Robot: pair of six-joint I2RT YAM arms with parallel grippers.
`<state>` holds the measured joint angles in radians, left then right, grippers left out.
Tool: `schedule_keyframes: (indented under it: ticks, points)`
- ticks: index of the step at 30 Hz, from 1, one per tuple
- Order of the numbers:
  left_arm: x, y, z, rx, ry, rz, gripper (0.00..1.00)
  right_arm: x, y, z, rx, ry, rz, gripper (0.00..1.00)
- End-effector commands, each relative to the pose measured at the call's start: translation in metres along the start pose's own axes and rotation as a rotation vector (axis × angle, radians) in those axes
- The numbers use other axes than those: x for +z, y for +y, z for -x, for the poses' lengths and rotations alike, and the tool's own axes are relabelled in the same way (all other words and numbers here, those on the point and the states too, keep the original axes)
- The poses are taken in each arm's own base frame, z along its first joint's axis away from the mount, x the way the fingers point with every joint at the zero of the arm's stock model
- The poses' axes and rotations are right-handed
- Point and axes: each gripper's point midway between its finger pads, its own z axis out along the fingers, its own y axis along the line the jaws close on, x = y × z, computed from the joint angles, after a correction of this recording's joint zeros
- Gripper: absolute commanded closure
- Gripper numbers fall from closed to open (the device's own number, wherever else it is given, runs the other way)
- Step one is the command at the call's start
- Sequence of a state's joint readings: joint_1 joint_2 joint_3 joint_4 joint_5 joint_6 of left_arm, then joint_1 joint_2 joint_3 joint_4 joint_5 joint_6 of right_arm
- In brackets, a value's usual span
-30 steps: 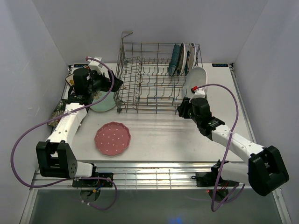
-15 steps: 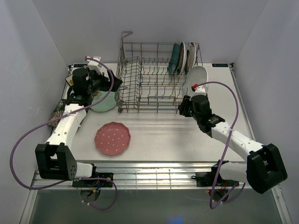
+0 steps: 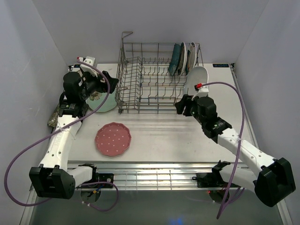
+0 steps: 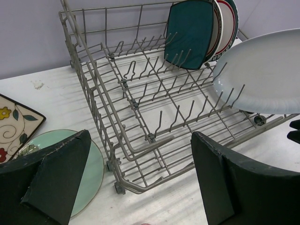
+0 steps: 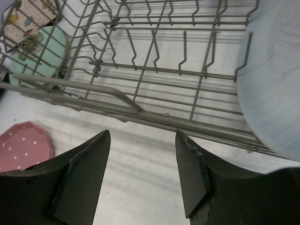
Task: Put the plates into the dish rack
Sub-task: Move the dish rack to the center of the board.
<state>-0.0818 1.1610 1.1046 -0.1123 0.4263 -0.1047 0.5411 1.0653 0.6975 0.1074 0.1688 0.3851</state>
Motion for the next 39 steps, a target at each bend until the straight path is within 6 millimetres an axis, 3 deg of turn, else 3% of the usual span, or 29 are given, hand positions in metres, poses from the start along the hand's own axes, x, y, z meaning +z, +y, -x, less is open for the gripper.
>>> schedule_keyframes:
  ticks: [1,14,25,33,39]
  points:
    - [-0.011,-0.003,0.000,0.018,0.001,0.016,0.02,-0.007,0.025,0.010,0.003,-0.036,0.083,0.36]
    - [-0.036,-0.011,0.011,0.056,-0.049,0.030,0.02,-0.024,0.103,-0.056,0.034,0.074,0.236,0.35]
    - [-0.033,-0.011,0.006,0.052,-0.041,0.018,0.02,-0.006,0.155,-0.124,0.100,0.223,0.330,0.41]
    - [-0.032,-0.007,0.007,0.058,-0.048,0.038,0.02,0.009,0.201,-0.141,0.094,0.274,0.386,0.41]
    - [-0.033,-0.005,0.009,0.071,-0.060,0.054,0.02,0.019,0.221,-0.155,0.092,0.313,0.409,0.37]
